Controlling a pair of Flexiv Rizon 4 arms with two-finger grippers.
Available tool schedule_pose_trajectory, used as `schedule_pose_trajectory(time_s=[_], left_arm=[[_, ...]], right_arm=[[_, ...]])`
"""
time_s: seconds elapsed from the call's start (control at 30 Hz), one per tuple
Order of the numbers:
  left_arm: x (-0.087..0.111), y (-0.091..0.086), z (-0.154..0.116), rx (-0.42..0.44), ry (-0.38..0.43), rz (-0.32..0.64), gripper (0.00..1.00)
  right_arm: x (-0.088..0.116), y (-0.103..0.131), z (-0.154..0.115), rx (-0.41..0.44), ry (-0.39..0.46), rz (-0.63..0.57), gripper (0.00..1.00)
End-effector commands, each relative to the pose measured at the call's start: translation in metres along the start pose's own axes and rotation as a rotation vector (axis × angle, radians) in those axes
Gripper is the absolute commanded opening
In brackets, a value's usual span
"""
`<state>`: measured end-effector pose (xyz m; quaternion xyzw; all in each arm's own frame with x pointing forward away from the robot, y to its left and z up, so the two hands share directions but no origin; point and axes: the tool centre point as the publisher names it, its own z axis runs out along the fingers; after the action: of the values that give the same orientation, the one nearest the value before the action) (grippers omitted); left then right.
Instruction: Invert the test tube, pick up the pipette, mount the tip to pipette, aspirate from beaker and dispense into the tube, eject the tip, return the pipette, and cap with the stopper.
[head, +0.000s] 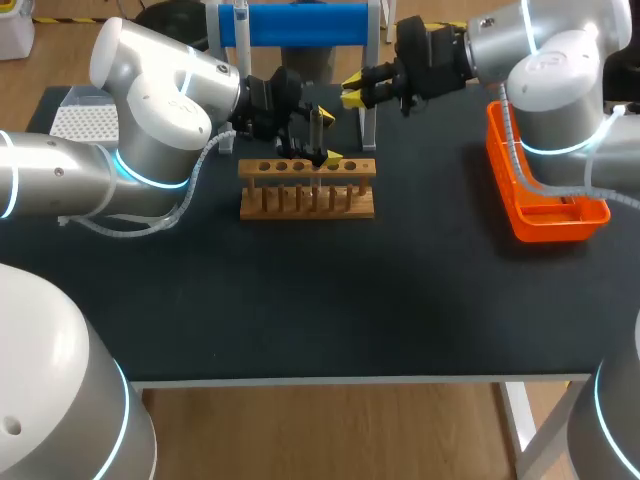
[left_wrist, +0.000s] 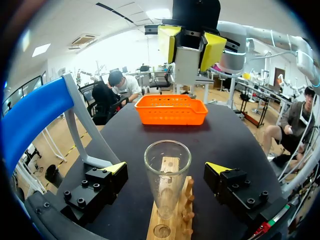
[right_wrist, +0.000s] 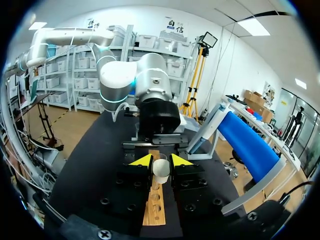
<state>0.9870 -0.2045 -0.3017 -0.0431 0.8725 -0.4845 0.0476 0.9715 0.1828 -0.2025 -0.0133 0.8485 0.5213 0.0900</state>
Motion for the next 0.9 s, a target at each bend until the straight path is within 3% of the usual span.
schedule_pose_trajectory(time_s=[0.03, 0.37, 0.9], left_arm=[[0.0003, -0.0006, -0.0027, -0.020, -0.005, 0.006, 1.00], [0.0045, -0.0032, -0.0040, -0.069, -0.003, 0.026, 1.00], [0.0082, 0.0014, -0.0069, -0.070, 0.012, 0.030, 1.00]], right_arm=[[-0.0017, -0.0014, -0.0005, 0.000, 0.006, 0.002, 0.00], [-0.0018, -0.0035, -0.0002, -0.001, 0.011, 0.003, 0.00], [-0.0052, 0.0063, 0.0073, -0.014, 0.015, -0.007, 0.00]])
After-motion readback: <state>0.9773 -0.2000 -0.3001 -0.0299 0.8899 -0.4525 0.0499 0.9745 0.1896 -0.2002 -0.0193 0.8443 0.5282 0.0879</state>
